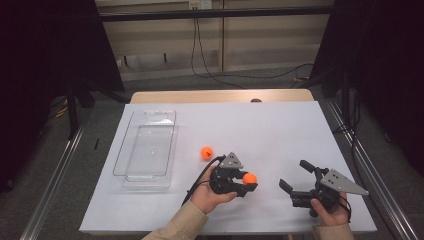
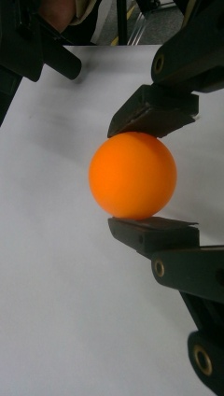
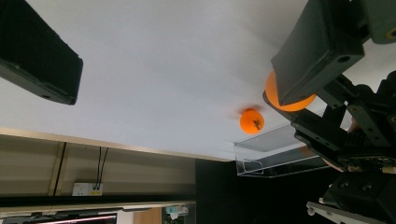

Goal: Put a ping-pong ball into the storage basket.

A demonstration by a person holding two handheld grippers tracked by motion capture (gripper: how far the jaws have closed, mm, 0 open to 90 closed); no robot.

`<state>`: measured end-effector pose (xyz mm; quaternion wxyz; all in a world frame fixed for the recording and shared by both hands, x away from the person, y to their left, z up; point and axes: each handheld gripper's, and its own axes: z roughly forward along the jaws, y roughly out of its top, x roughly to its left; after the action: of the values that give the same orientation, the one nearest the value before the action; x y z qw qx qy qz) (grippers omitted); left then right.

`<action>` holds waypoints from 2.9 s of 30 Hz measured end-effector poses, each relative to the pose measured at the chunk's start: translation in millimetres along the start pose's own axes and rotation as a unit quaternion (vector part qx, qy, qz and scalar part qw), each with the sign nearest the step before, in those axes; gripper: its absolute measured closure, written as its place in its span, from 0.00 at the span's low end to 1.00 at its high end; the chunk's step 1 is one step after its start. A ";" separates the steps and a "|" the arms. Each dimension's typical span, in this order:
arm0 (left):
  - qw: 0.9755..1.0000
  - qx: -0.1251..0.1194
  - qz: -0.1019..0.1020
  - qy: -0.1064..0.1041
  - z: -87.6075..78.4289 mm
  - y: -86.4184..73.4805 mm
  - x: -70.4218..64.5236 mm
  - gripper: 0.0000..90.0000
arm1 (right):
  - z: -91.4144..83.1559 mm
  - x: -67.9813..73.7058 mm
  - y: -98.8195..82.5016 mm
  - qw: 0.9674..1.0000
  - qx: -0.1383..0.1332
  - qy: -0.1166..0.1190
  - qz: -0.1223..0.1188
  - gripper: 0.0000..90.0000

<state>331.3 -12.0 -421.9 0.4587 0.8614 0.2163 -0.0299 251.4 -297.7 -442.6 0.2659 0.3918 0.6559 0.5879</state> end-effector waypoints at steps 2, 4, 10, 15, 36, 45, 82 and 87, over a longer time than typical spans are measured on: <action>1.000 -0.002 -0.001 0.002 -1.5 0.0 0.6 0.57 | 0.0 0.0 0.0 1.000 0.000 0.000 0.000 0.01; 1.000 0.000 -0.001 0.002 -3.0 0.3 1.6 0.57 | -0.2 0.0 0.0 1.000 0.000 0.000 0.000 0.01; 1.000 -0.004 -0.007 0.008 -8.9 0.9 4.6 0.57 | 0.0 -0.3 0.0 1.000 0.000 0.000 -0.001 0.01; 1.000 -0.007 -0.008 0.011 -13.6 1.8 7.2 0.57 | -0.2 0.2 0.1 1.000 -0.001 0.000 -0.001 0.01; 0.999 -0.007 -0.022 0.023 -24.1 1.1 17.6 0.57 | -0.6 0.2 0.5 1.000 -0.003 0.001 0.000 0.01; 0.999 -0.009 -0.025 0.029 -30.1 2.1 20.2 0.57 | -0.4 0.4 0.4 1.000 -0.002 0.001 -0.002 0.01; 0.998 -0.022 -0.045 0.045 -50.0 4.1 34.3 0.57 | -0.8 0.1 0.7 1.000 -0.003 -0.002 -0.003 0.01; 0.997 -0.024 -0.050 0.049 -53.0 4.8 36.4 0.57 | -0.9 -0.1 0.6 1.000 -0.002 -0.001 -0.004 0.01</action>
<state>358.4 40.8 -396.6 0.4665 0.8385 0.2816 -0.0052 250.8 -298.3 -441.8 0.2701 0.3889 0.6560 0.5878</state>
